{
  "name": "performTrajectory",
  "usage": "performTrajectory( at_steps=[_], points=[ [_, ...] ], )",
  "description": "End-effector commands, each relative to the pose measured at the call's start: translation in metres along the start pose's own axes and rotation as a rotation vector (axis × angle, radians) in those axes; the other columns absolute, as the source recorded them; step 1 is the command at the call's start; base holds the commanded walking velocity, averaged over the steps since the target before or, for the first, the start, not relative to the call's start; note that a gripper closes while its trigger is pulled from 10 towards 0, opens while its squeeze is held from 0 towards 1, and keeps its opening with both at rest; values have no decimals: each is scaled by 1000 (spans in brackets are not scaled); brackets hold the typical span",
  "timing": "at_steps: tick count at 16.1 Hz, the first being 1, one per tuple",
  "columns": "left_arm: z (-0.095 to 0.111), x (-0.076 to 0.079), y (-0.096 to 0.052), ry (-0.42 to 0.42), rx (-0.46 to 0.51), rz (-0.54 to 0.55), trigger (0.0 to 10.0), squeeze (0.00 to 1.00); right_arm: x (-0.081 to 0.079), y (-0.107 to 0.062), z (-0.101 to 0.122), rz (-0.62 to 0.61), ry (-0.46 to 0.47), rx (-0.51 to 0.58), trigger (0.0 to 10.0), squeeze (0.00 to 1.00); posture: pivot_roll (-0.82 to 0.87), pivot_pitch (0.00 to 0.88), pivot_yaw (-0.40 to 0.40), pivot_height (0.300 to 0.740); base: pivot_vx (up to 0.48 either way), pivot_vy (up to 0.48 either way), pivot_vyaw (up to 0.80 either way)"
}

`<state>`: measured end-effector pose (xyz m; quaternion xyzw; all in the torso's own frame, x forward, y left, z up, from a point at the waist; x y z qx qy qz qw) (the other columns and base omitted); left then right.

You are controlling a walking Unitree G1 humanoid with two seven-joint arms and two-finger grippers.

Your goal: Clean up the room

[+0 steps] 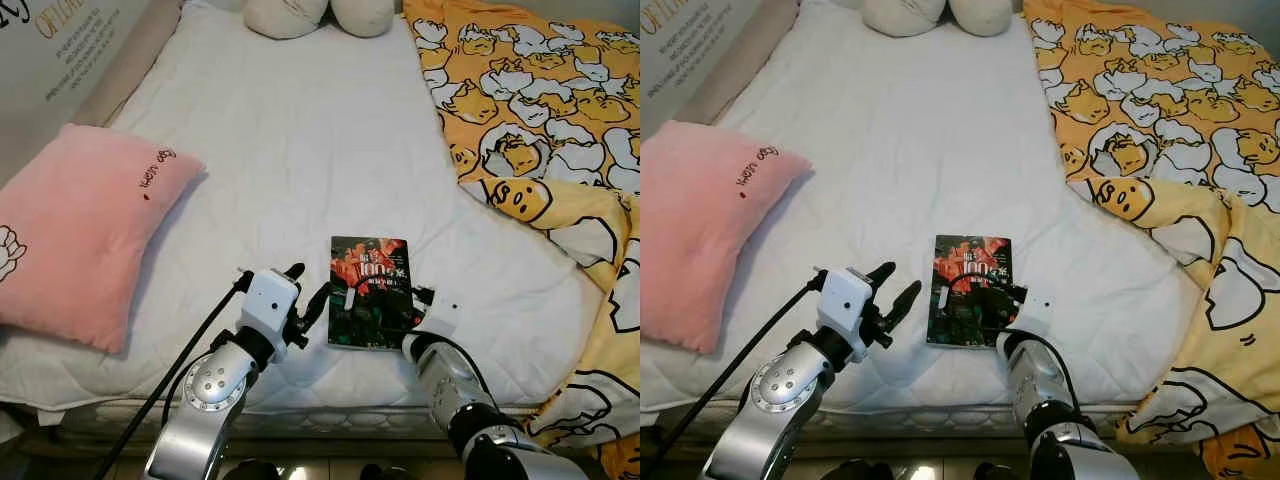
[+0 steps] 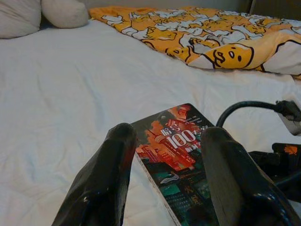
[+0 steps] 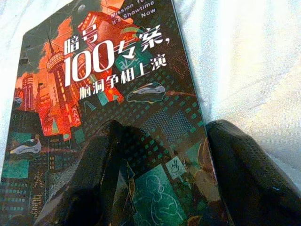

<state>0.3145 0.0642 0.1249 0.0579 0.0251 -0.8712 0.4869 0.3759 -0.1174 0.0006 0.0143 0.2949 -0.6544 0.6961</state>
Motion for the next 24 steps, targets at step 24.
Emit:
performTrajectory(
  at_steps=[24],
  points=[
    [-49, -97, 21, -178, -137, 373, 10000, 0, -57, 2, 79, 170, -154, 277, 0, 0, 248, 0, -43, 715, 0, 0, 0]
  ],
)
Point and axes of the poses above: a point about 5 cm out from each wrist's last joint towards the gripper, its own y axis pointing out of the wrist towards the gripper, its own z axis along the axis of the wrist's last joint, x = y × z, the point moved 6 cm from there along y, pointing out of the wrist towards the gripper, and after that the axes turned 2 degrees about -y, right-handed, at the moved point
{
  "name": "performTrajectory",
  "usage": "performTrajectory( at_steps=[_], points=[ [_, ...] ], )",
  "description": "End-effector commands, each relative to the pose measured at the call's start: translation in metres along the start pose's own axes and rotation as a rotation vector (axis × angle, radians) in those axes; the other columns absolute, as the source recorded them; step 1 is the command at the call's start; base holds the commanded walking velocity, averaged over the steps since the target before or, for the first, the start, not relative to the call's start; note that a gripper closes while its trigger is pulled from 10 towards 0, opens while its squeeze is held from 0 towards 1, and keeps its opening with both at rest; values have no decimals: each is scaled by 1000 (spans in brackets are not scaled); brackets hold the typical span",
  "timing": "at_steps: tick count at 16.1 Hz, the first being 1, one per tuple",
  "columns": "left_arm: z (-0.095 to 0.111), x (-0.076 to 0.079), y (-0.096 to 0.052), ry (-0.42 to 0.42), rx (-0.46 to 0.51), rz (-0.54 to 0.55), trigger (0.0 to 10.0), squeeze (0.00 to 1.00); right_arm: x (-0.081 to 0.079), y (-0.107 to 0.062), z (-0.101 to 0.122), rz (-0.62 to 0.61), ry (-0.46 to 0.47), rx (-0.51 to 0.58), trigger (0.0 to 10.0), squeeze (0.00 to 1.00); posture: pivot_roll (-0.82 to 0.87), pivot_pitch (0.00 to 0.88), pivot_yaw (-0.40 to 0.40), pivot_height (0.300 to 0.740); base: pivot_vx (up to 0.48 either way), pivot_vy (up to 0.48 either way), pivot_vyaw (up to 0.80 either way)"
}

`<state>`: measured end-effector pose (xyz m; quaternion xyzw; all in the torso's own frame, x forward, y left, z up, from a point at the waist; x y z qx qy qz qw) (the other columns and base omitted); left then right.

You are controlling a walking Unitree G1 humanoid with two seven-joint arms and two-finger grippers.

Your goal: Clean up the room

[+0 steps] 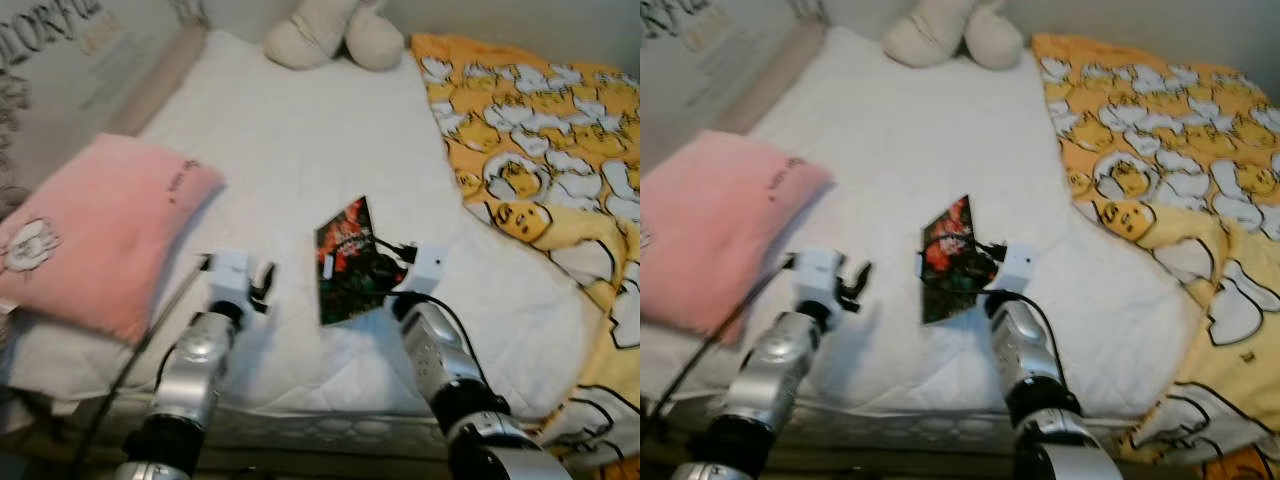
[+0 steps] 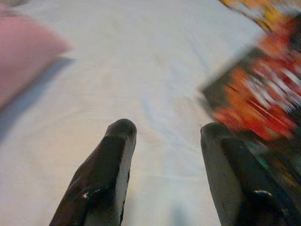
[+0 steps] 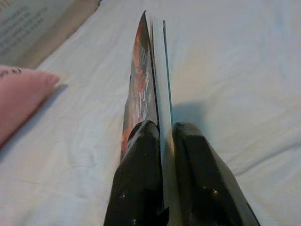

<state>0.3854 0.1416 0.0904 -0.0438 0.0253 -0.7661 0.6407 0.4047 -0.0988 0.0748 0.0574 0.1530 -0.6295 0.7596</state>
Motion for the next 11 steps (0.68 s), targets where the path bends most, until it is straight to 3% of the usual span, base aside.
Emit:
performTrajectory(
  at_steps=[1, 2, 3, 7, 11],
  points=[
    [12, 0, 3, -42, 45, -5, 10000, 0, 2, 1, 30, -8, -104, 114, 0, 0, 252, 0, -44, 715, 0, 480, 0],
    [31, 2, 7, -47, 117, -20, 10000, 0, 17, -8, 53, -69, -216, 205, 0, 0, 258, 0, -48, 715, 0, 465, 0],
    [42, 9, 10, 14, 150, -41, 10000, 0, 23, -14, 57, -94, -263, 228, 0, 0, 259, 0, -47, 715, 0, 458, 0],
    [86, 25, 14, 30, 299, -82, 10000, 0, 31, -21, 67, -155, -274, 293, 0, 0, 243, 0, -35, 715, 0, 444, 0],
    [94, 44, 20, 73, 314, -147, 10000, 0, 29, -21, 68, -166, -279, 300, 0, 0, 238, 0, -28, 715, 0, 470, 0]
  ],
)
Point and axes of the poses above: a point about 5 cm out from each wrist's last joint towards the gripper, its own y axis pointing out of the wrist towards the gripper, its own z axis along the axis of the wrist's last joint, x = y × z, the point moved 6 cm from there along y, pointing out of the wrist towards the gripper, and after that the axes turned 2 degrees about -y, right-handed, at the moved point
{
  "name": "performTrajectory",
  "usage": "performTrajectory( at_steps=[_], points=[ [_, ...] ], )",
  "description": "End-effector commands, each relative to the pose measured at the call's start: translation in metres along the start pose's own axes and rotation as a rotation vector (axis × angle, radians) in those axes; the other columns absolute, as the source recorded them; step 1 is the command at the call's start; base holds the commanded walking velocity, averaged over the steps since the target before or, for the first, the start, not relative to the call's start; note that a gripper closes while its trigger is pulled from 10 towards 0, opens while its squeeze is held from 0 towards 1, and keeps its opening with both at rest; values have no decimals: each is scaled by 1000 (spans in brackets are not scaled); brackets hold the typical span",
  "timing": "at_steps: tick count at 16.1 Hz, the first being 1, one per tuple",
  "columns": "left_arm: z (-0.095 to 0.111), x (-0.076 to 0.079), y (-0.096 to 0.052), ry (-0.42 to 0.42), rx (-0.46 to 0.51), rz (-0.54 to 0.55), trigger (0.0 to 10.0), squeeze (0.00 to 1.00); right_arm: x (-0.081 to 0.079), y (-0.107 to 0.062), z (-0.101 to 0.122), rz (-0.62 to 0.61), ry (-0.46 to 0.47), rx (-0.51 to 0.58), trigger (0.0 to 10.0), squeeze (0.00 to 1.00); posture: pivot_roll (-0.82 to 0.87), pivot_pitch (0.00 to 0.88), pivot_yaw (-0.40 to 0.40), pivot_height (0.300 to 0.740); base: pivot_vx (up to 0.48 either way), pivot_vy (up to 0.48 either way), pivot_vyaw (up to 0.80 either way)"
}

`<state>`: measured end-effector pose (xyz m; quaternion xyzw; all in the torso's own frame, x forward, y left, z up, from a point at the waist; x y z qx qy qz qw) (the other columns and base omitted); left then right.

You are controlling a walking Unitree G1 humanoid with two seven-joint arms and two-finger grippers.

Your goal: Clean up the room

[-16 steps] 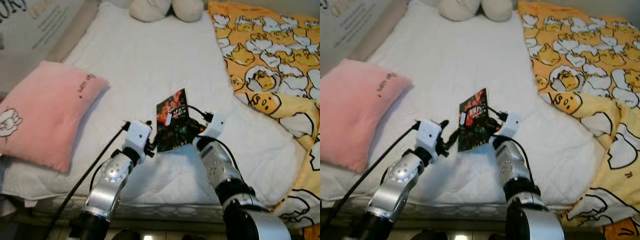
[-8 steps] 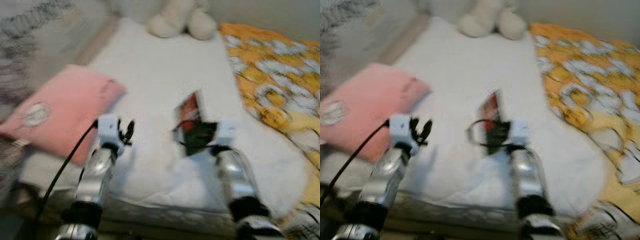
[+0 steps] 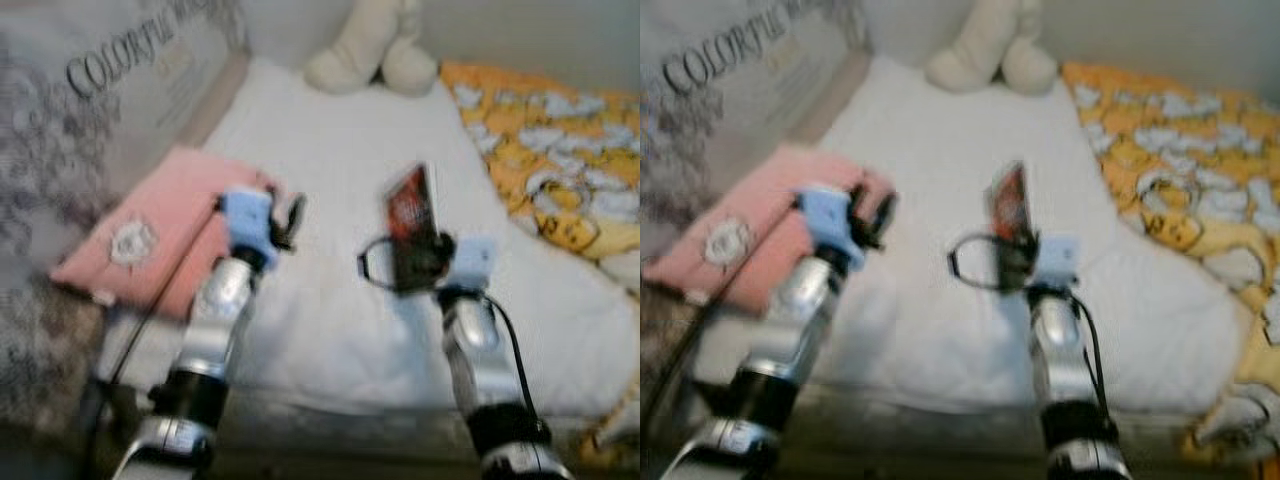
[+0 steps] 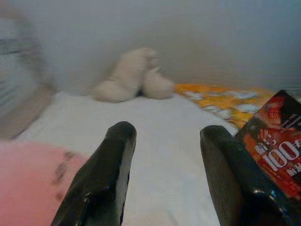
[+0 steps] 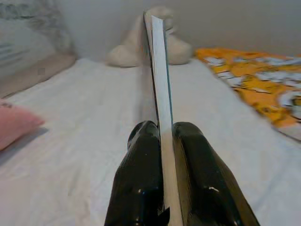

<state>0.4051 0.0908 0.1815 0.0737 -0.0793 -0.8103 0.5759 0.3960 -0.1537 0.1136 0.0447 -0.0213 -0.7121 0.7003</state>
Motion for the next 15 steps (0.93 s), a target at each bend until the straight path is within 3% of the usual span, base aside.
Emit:
performTrajectory(
  at_steps=[1, 3, 6, 11, 15],
  points=[
    [1, -6, 0, 21, 2, 9, 10000, 0, -5, 5, 18, 7, 2, 69, 0, 0, 238, 0, -28, 715, 0, 480, 0],
    [-10, -12, 2, 88, -55, 63, 10000, 0, -3, 4, 17, 2, -5, 64, 0, 0, 229, 0, -27, 715, 0, 240, 0],
    [-11, -13, 0, 2, -46, 79, 10000, 0, -1, 3, 15, 4, -17, 60, 0, 0, 223, 0, -26, 715, 0, 0, 0],
    [-11, -6, -1, -29, -27, 112, 10000, 0, -8, 2, 11, 46, -31, 37, 0, 0, 205, 0, -32, 715, 480, 0, 0],
    [-8, -5, 0, -18, -20, 108, 10000, 0, -14, 8, 19, 78, -44, 59, 0, 0, 214, 0, -40, 715, 462, 0, 0]
  ],
)
Point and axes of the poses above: a point about 5 cm out from each wrist's last joint towards the gripper, its own y axis pointing out of the wrist towards the gripper, its own z axis along the axis of the wrist's last joint, x = y × z, the point moved 6 cm from there along y, pointing out of the wrist towards the gripper, and after that the axes turned 2 degrees about -y, right-handed, at the moved point
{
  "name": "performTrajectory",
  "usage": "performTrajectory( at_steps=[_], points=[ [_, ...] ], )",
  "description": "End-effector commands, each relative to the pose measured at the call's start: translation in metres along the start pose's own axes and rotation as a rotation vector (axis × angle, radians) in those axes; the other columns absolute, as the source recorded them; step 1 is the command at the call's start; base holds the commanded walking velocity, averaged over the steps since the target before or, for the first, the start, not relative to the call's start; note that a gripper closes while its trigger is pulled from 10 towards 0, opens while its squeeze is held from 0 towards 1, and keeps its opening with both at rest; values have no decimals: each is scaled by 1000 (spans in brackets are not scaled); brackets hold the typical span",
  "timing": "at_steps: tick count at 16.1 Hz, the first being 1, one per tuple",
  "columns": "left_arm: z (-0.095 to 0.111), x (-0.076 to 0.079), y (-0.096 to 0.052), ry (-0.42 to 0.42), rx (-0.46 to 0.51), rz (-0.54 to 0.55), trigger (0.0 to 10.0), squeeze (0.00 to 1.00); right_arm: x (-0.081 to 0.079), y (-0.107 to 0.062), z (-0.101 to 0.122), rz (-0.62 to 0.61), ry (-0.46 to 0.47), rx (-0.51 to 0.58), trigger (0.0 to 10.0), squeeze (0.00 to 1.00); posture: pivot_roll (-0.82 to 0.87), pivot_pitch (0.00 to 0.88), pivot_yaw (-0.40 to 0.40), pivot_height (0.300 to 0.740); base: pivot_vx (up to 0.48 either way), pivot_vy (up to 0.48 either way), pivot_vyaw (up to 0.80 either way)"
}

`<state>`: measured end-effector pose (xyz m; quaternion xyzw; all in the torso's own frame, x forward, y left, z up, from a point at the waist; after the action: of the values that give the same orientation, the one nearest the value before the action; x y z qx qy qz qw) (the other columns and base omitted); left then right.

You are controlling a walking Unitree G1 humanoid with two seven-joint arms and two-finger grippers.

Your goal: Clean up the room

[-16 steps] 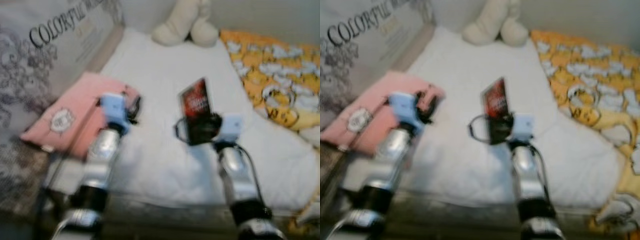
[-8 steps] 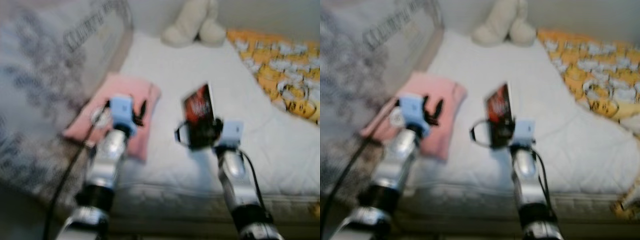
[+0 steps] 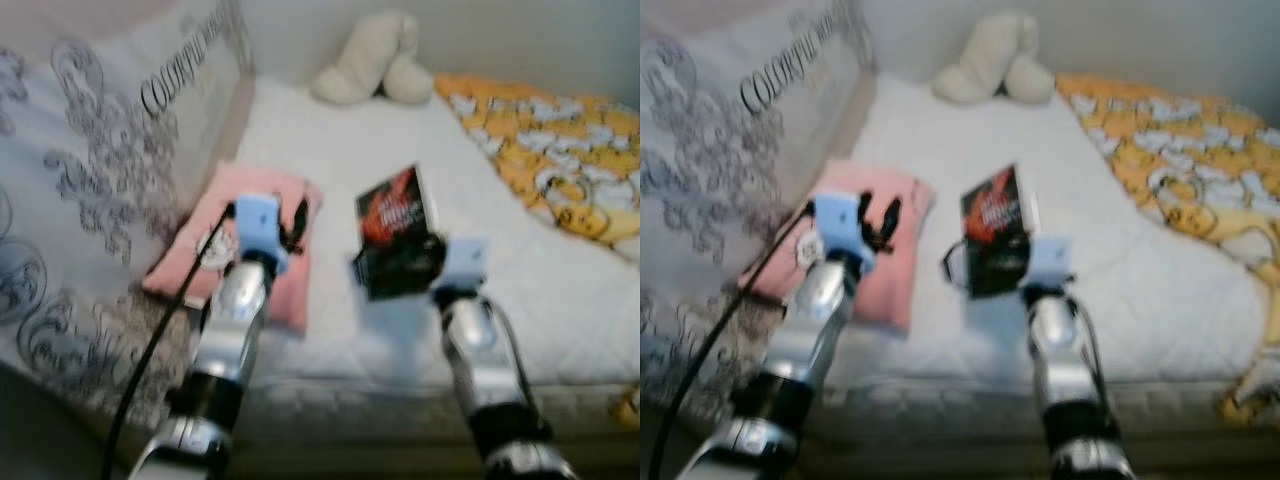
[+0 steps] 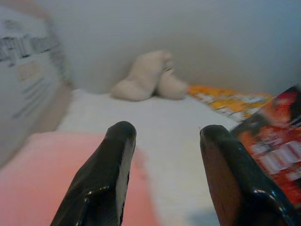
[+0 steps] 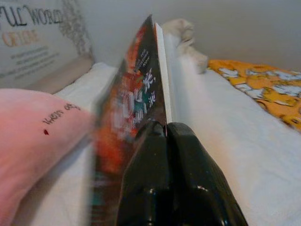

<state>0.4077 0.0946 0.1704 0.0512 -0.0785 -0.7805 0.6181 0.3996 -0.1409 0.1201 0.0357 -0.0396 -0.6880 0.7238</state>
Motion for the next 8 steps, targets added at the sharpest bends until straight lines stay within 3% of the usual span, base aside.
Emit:
performTrajectory(
  at_steps=[1, 2, 4, 7, 8],
  points=[
    [4, -3, 2, 9, 9, 11, 10000, 0, -2, 6, 15, 13, -9, 47, 0, 0, 221, 0, -42, 715, 461, 0, 0],
    [4, -3, 2, 9, 9, 11, 10000, 0, -2, 6, 15, 13, -9, 47, 0, 0, 221, 0, -42, 715, 461, 0, 0],
    [7, -11, -1, 29, 19, 47, 10000, 0, -7, 15, 19, 39, 50, 39, 0, 0, 254, 0, -42, 715, 0, 0, 0],
    [6, -22, -12, 50, 12, 61, 10000, 0, -30, 36, 36, 109, 175, 32, 0, 0, 307, 22, -54, 715, 0, 0, 0],
    [5, -25, -15, 56, 5, 62, 10000, 0, -37, 38, 31, 128, 196, 5, 0, 0, 322, 28, -55, 715, 0, 0, 0]
  ],
)
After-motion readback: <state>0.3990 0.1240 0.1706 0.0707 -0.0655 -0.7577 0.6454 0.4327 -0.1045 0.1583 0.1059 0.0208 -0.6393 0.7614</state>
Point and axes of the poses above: a point about 5 cm out from each wrist's last joint towards the gripper, its own y axis pointing out of the wrist towards the gripper, its own z axis along the axis of the wrist's last joint, x = y × z, the point moved 6 cm from there along y, pointing out of the wrist towards the gripper, and after that the axes turned 2 degrees about -y, right-handed, at the moved point
